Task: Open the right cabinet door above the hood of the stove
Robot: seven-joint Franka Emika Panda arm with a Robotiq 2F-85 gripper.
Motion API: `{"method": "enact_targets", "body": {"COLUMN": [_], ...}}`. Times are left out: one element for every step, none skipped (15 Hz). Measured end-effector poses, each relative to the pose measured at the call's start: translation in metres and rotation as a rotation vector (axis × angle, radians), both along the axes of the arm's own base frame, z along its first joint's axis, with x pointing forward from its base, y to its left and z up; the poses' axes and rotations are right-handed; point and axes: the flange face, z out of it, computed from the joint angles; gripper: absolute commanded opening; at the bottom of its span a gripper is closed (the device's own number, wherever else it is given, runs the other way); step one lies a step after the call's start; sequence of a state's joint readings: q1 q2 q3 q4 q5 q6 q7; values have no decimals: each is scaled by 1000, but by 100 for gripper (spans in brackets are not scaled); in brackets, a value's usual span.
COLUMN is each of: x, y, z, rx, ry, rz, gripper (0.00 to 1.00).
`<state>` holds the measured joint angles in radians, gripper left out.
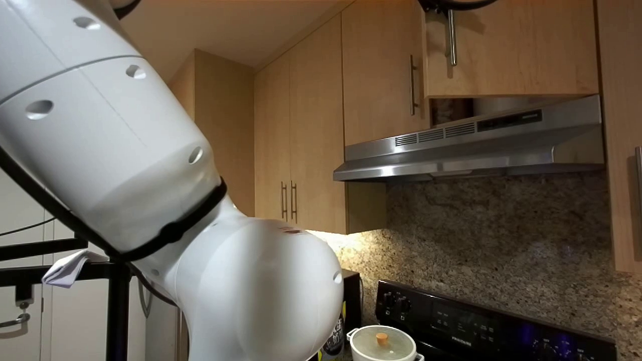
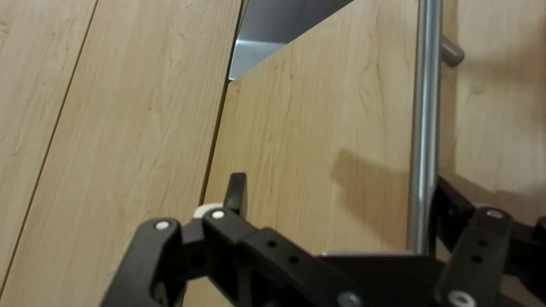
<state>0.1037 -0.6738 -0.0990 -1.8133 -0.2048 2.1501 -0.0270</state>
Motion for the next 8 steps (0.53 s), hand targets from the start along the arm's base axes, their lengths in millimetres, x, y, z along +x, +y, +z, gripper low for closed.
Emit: {"method": "enact_targets", "body": {"x": [0, 0, -1, -1, -1, -2, -5, -8], "y": [-1, -1, -2, -2, -2, -7, -14, -23], "z": [0, 0, 0, 0, 0, 0, 0, 0], "rx": [0, -1, -1, -1, -1, 2, 5, 8], "ry": [0, 0, 0, 0, -1, 1, 5, 8], "rz": [1, 3, 4, 4, 5, 9, 24, 39], "gripper": [100, 100, 100, 100, 100, 100, 100, 100]}}
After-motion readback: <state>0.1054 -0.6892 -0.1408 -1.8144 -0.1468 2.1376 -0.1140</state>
